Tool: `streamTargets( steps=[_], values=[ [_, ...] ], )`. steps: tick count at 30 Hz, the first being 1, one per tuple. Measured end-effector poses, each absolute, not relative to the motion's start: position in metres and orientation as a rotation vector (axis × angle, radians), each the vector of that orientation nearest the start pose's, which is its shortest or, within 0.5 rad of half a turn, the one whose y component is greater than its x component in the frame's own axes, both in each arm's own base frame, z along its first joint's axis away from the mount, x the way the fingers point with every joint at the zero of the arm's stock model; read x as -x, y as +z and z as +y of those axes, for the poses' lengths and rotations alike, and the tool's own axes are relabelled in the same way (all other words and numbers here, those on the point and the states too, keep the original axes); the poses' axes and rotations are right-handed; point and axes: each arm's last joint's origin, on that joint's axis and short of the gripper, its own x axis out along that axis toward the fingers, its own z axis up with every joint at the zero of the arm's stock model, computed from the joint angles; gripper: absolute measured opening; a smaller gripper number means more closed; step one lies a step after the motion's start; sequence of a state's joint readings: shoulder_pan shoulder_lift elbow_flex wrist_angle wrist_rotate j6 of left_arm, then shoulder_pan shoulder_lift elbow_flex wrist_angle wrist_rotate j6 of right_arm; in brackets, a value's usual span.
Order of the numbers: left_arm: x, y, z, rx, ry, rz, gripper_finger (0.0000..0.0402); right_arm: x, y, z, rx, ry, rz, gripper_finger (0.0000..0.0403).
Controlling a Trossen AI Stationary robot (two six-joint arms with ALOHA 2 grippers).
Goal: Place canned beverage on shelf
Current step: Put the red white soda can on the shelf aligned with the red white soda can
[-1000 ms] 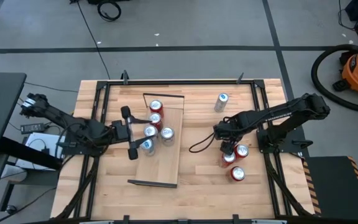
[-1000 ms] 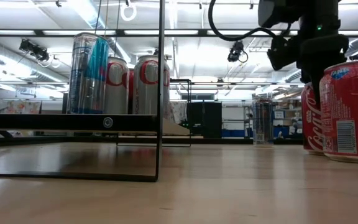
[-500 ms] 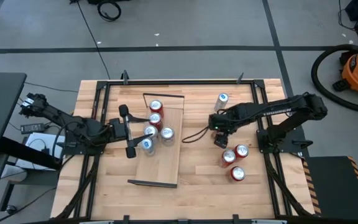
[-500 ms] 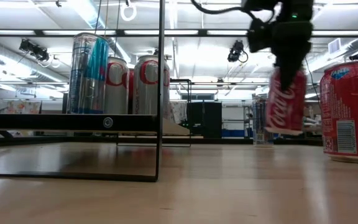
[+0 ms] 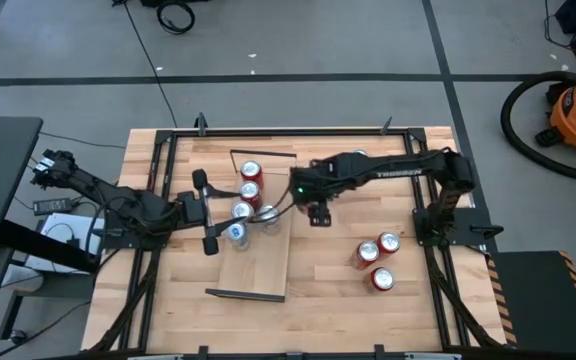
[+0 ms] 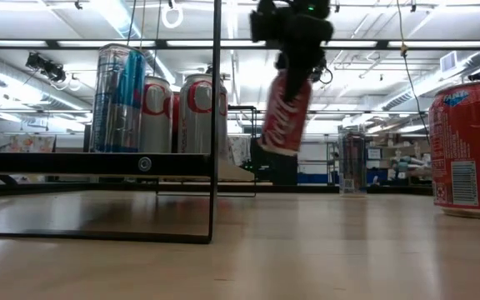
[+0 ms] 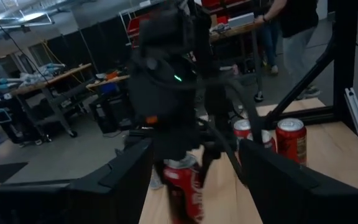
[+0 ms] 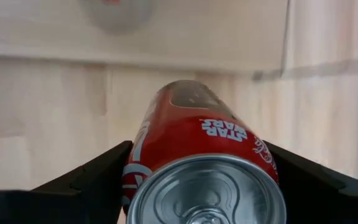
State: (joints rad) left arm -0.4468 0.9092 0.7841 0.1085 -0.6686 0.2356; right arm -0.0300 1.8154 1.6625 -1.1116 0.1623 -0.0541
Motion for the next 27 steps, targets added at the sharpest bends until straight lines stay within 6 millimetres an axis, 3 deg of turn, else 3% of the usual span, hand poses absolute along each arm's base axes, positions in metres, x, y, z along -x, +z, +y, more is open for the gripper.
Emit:
streamTargets(
  steps=[8,18,27],
  values=[
    [-0.187,0.337,-0.07,-0.243,0.215,0.055,0.0249,-0.388,0.3,-0.029,0.354,0.009,1.138,0.033],
    [-0.187,0.337,-0.07,-0.24,0.215,0.061,0.0249,-0.369,0.286,-0.034,0.243,0.003,1.366,0.0331],
    [-0.187,0.337,-0.07,-0.218,0.216,0.056,0.0249,-0.355,0.251,-0.025,0.265,0.067,1.523,0.0331]
  ],
)
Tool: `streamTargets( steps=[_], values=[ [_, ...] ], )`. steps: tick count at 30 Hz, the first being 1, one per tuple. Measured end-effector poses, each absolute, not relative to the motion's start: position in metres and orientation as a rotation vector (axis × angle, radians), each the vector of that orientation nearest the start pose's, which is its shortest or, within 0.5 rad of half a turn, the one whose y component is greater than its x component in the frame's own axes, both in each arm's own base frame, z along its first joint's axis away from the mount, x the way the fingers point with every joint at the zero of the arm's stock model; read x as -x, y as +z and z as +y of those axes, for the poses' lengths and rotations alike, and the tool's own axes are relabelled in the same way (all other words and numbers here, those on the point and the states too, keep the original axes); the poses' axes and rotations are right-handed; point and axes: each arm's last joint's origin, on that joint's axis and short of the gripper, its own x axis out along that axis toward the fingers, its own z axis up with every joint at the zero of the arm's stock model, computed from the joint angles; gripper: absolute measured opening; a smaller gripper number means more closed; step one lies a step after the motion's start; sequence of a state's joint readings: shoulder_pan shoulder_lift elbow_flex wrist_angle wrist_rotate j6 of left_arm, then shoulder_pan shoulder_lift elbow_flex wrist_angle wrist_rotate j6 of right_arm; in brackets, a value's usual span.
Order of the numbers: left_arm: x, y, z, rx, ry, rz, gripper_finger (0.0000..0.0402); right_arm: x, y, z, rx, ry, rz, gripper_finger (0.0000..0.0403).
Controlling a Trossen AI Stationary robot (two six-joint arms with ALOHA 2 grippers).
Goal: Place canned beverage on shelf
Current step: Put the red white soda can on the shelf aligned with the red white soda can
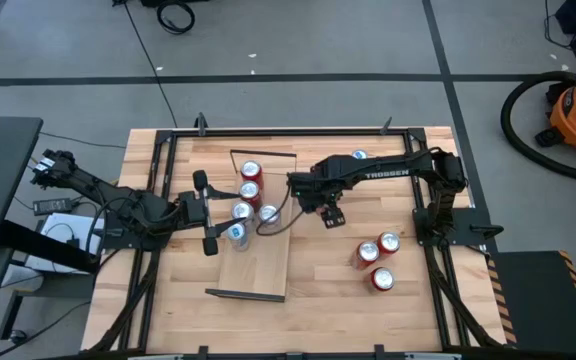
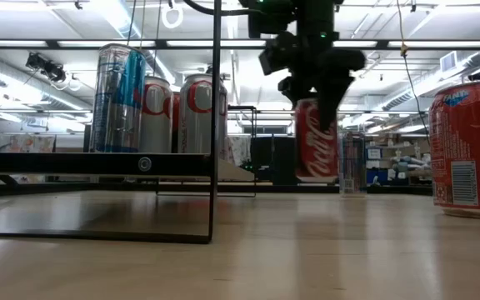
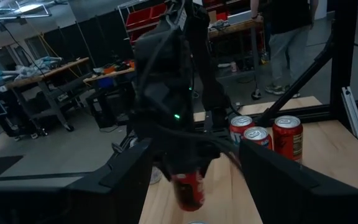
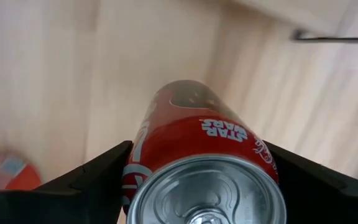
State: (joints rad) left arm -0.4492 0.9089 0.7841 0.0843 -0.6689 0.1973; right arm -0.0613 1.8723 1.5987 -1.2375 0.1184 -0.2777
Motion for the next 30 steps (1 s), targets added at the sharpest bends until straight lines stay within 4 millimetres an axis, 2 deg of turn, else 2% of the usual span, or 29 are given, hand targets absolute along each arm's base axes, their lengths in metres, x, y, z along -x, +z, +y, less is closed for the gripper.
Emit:
streamTargets(
  steps=[7,14,22,30],
  values=[
    [-0.187,0.337,-0.068,-0.219,0.224,0.059,0.0249,-0.345,0.231,-0.016,0.396,0.229,1.613,0.0331],
    [-0.187,0.337,-0.068,-0.216,0.225,0.059,0.0249,-0.338,0.219,-0.011,0.495,0.368,1.643,0.0331],
    [-0.187,0.337,-0.068,-0.218,0.225,0.061,0.0249,-0.342,0.218,-0.011,0.386,0.222,1.614,0.0336],
    [-0.187,0.337,-0.068,-0.219,0.225,0.062,0.0249,-0.342,0.218,-0.01,0.185,0.063,1.62,0.0379]
  ],
)
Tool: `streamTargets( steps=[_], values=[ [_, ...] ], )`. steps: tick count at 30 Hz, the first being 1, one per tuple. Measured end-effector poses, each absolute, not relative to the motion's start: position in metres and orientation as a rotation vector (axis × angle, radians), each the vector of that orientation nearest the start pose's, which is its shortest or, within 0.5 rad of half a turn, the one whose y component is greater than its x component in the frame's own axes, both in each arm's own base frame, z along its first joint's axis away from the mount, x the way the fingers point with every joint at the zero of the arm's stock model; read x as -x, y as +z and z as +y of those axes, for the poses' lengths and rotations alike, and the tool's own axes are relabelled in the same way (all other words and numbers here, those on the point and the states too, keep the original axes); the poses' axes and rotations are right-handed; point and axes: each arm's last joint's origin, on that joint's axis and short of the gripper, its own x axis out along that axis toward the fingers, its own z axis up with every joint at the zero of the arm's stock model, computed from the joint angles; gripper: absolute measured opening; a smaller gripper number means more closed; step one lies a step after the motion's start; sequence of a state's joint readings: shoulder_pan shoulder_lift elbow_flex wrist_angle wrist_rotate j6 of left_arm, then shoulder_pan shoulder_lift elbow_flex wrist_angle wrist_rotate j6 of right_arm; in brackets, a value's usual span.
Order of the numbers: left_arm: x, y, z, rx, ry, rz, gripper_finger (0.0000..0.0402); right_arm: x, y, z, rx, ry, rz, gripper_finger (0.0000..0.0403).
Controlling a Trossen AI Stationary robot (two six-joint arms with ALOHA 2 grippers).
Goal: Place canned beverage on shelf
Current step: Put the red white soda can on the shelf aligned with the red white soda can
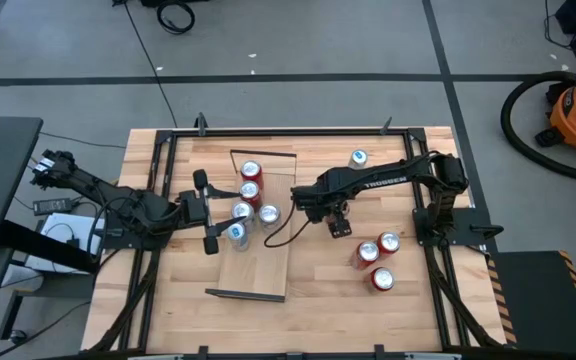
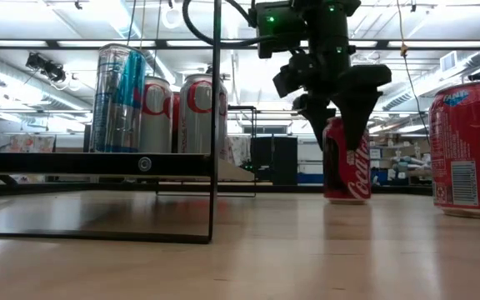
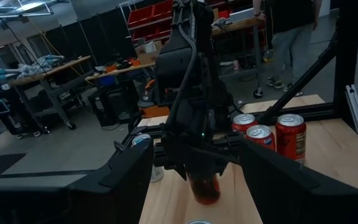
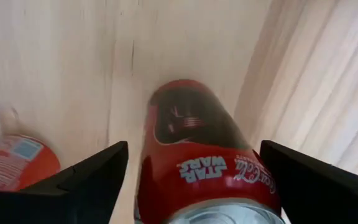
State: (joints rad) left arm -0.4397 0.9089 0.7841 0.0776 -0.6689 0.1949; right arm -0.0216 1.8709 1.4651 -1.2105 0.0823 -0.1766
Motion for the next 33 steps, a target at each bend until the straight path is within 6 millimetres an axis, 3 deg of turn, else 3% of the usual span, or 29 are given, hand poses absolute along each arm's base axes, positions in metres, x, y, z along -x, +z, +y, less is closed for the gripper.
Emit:
streamTargets(
  steps=[6,10,17,23,33],
  values=[
    [-0.187,0.337,-0.068,-0.226,0.23,0.063,0.0249,-0.342,0.218,-0.009,0.106,0.049,1.617,0.0397],
    [-0.187,0.337,-0.068,-0.226,0.235,0.063,0.0249,-0.345,0.229,-0.008,0.011,0.0,1.603,0.0397],
    [-0.187,0.337,-0.068,-0.222,0.235,0.064,0.0249,-0.351,0.247,-0.011,-0.15,-0.285,1.527,0.0397],
    [-0.187,0.335,-0.068,-0.226,0.233,0.076,0.0249,-0.345,0.247,-0.007,-0.154,-0.338,1.559,0.0396],
    [-0.187,0.335,-0.068,-0.228,0.233,0.079,0.0249,-0.316,0.258,-0.007,-0.277,-0.467,1.404,0.0395]
  ],
)
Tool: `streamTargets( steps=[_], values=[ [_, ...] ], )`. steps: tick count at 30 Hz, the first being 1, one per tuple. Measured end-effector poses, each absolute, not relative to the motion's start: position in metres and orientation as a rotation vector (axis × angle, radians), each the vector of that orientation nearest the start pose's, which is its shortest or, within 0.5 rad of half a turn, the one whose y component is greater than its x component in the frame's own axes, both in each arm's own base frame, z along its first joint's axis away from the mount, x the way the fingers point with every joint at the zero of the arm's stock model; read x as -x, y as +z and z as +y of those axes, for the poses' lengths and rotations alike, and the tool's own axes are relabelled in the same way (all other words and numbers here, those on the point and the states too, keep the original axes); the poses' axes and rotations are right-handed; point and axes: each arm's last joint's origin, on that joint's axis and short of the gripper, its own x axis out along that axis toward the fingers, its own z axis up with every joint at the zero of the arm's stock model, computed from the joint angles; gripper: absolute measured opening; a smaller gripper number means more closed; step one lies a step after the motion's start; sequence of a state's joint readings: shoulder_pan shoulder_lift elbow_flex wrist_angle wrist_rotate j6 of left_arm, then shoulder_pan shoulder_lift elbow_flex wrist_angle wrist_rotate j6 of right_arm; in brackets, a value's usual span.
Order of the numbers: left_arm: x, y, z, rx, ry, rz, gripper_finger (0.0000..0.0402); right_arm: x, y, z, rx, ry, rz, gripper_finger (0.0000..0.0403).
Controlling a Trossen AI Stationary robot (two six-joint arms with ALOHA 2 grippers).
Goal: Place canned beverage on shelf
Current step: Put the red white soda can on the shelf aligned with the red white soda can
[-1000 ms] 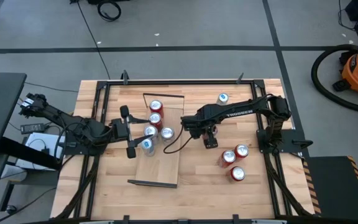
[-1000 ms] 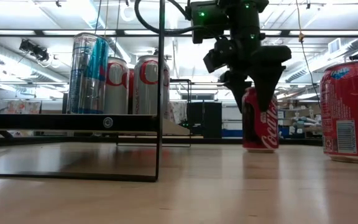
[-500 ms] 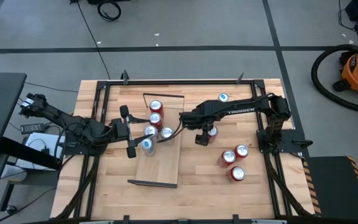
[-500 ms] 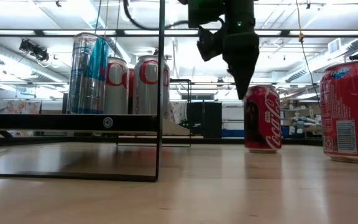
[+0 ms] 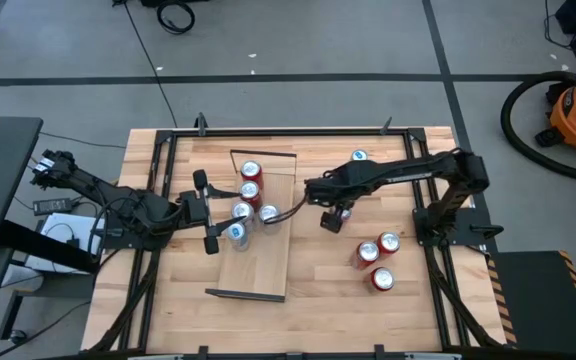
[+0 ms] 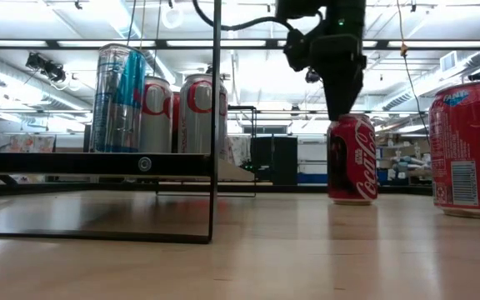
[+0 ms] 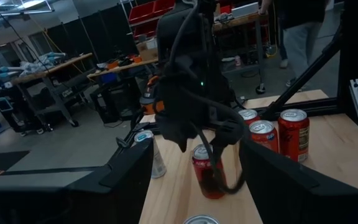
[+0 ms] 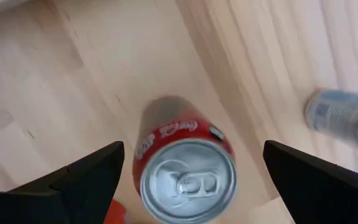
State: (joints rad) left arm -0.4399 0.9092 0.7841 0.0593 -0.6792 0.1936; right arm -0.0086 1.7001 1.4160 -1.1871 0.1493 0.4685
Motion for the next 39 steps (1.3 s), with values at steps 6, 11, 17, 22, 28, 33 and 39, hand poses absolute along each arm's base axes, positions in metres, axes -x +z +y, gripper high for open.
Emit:
streamTargets(
  steps=[6,11,17,22,28,33,39],
  values=[
    [-0.187,0.335,-0.068,-0.225,0.234,0.076,0.0249,-0.307,0.242,-0.006,-0.387,-0.513,1.422,0.0395],
    [-0.187,0.335,-0.068,-0.224,0.235,0.076,0.0249,-0.308,0.229,-0.007,-0.436,-0.479,1.413,0.0394],
    [-0.187,0.335,-0.068,-0.224,0.235,0.076,0.0249,-0.307,0.228,-0.01,-0.35,-0.376,1.446,0.0361],
    [-0.187,0.335,-0.068,-0.223,0.236,0.073,0.0249,-0.307,0.228,-0.014,-0.121,-0.177,1.474,0.032],
    [-0.187,0.335,-0.068,-0.227,0.236,0.074,0.0249,-0.307,0.228,-0.016,0.37,0.169,1.486,0.033],
    [-0.187,0.335,-0.068,-0.228,0.236,0.074,0.0249,-0.31,0.228,-0.017,0.475,0.202,1.458,0.037],
    [-0.187,0.335,-0.068,-0.228,0.235,0.074,0.0249,-0.312,0.229,-0.017,0.394,0.134,1.439,0.0395]
  ],
)
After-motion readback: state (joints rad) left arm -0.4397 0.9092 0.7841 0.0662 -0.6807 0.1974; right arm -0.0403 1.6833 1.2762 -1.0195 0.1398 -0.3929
